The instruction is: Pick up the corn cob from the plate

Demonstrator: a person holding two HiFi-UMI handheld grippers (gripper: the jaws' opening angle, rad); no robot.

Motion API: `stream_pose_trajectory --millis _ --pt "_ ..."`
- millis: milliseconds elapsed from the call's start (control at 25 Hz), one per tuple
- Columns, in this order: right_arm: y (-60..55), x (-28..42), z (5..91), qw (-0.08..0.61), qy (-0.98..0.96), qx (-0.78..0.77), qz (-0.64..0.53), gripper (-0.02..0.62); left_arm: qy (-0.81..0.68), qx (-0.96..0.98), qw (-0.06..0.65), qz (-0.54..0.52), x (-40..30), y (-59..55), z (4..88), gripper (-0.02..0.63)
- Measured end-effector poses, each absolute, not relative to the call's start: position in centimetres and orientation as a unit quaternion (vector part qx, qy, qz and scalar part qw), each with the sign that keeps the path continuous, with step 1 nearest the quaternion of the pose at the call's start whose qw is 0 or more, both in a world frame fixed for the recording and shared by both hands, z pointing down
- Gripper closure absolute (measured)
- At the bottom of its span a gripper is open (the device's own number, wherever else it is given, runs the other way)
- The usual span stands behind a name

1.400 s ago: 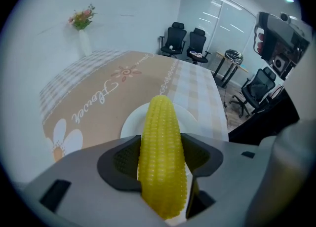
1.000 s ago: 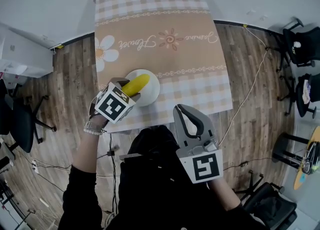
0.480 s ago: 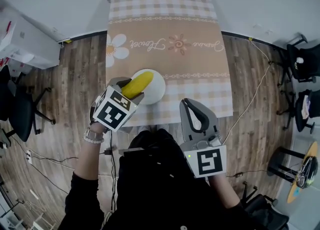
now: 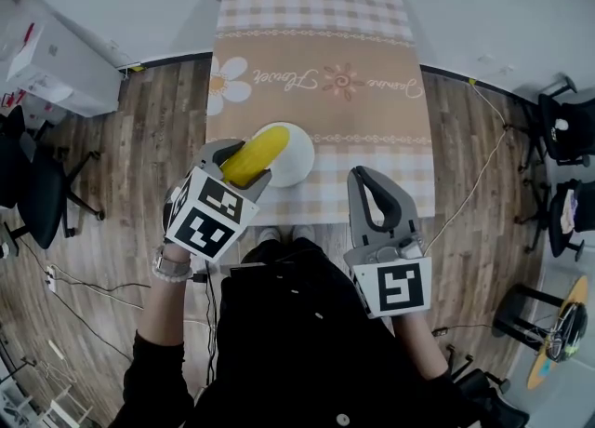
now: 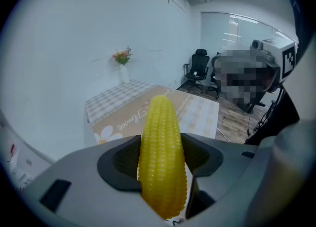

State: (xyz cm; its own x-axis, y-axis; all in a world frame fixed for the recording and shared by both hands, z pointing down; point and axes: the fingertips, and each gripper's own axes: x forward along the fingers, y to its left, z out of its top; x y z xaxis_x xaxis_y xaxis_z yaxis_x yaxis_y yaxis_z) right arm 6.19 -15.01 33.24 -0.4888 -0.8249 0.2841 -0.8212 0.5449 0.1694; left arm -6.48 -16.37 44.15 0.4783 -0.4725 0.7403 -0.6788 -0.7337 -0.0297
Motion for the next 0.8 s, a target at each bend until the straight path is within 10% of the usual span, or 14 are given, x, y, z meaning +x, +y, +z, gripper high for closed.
stream_pose_trajectory --millis 800 --pt "-15.6 6.3 31.3 0.149 -0.86 0.488 -0.023 0.551 -0.387 0.852 0.108 0.337 -5.9 -14.0 37.7 0.345"
